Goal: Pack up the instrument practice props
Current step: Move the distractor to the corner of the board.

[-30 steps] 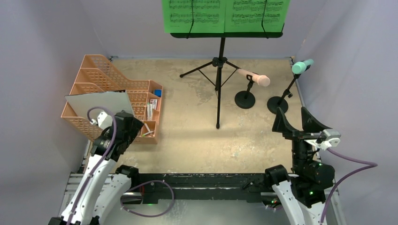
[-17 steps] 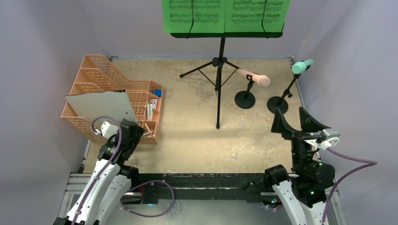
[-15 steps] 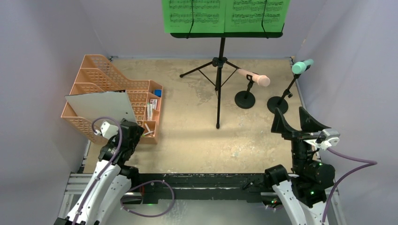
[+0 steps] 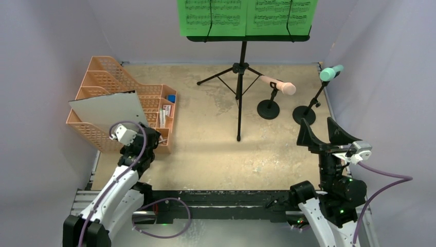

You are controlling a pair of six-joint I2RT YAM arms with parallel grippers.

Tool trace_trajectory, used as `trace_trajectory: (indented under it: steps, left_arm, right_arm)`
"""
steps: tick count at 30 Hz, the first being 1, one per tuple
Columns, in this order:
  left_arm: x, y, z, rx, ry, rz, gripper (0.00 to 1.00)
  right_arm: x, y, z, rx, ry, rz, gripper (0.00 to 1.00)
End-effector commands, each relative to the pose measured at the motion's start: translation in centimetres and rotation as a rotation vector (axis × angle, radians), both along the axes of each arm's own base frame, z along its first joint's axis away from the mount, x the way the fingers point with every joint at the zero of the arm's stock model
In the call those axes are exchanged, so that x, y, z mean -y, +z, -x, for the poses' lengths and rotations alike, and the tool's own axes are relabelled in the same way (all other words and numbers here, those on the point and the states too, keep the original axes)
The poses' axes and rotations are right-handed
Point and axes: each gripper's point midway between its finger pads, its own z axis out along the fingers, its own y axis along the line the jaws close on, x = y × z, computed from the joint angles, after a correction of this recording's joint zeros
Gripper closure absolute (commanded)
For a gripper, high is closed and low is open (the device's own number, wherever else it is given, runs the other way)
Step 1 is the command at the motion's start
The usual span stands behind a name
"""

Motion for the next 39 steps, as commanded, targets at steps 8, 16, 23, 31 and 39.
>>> trace_trajectory:
  steps: [8, 16, 23, 31, 39]
  left_arm:
    - [0.1, 4.6, -9.8, 0.220, -0.037, -0.171, 0.01]
    - [0.9, 4.8, -17.7, 0.195, -0.145, -0.189, 0.01]
    - [2.4, 6.4, -22.6, 0.179, -0.287, -0.241, 0.01]
    - [5.3, 7.2, -20.2, 0.108, -0.434, -0.118, 0.01]
    - [7.2, 12.6, -15.9, 0.052, -0.642, -0.142, 0.01]
  right_arm:
    - [-0.2, 0.7, 0.4, 0.037, 0.017, -0.006, 0.01]
    - [-0.8, 0.3, -0.3, 0.012, 0.033, 0.012, 0.01]
    - [-2.1, -0.6, -2.5, -0.097, 0.069, 0.020, 0.01]
    - [-5.5, -4.8, -6.6, -0.386, 0.182, -0.013, 0.01]
    - [-8.8, -9.6, -9.5, -0.524, 0.296, -0.004, 0.01]
